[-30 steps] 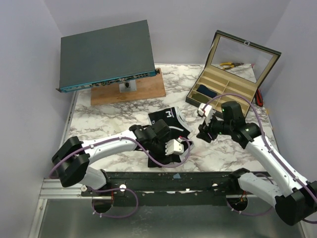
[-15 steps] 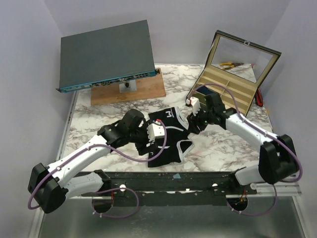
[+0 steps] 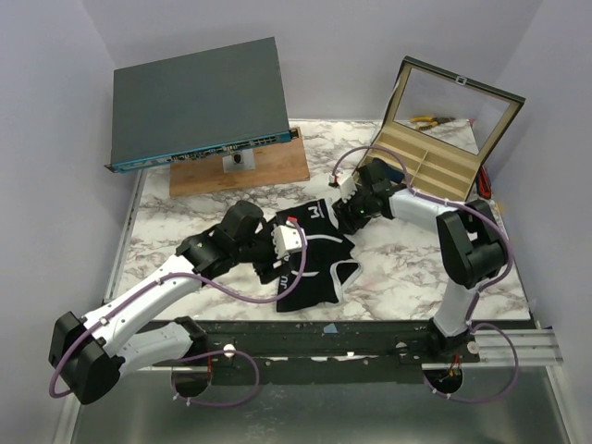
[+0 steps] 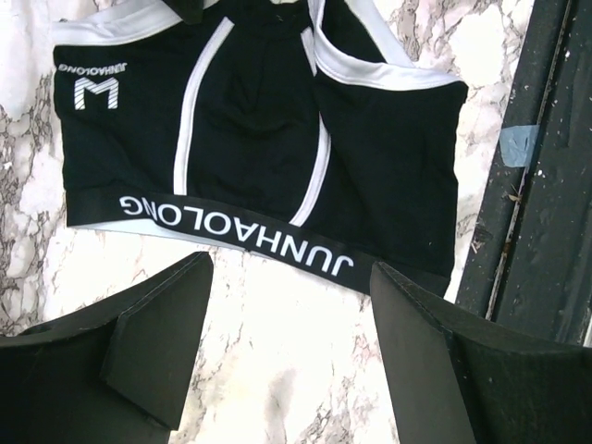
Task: Roll the underwear
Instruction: Flatten out the underwear at the center of the board.
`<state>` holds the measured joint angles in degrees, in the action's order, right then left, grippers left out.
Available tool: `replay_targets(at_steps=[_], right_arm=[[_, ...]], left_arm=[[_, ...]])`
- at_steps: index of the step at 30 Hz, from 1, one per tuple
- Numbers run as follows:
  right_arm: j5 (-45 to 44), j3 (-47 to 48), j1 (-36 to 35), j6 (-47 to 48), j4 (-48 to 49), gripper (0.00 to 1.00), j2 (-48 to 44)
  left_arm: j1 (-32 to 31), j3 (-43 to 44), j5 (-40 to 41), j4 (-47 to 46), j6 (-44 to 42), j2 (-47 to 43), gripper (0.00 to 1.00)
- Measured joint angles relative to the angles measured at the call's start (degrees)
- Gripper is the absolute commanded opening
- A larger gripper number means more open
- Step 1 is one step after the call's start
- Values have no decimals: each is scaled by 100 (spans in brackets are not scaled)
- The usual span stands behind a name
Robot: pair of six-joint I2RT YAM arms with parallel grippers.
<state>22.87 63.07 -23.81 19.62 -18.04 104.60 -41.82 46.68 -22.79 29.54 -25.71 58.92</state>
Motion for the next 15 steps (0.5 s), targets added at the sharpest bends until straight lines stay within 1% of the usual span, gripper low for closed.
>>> replay_targets(at_steps=[4, 8, 12, 15], right_arm=[[-317, 337, -37, -81, 136, 47, 256], [-693, 590, -118, -114, 297, 47, 494], [-1064, 826, -214, -90, 385, 52, 651], [-1279, 938, -249, -4, 404, 57, 651]], left_arm=[[13, 0, 28, -59, 4, 2, 75], [13, 0, 55, -94, 7, 2, 75], [13, 2, 118, -131, 9, 2, 76], [13, 0, 199, -186, 24, 17, 81]])
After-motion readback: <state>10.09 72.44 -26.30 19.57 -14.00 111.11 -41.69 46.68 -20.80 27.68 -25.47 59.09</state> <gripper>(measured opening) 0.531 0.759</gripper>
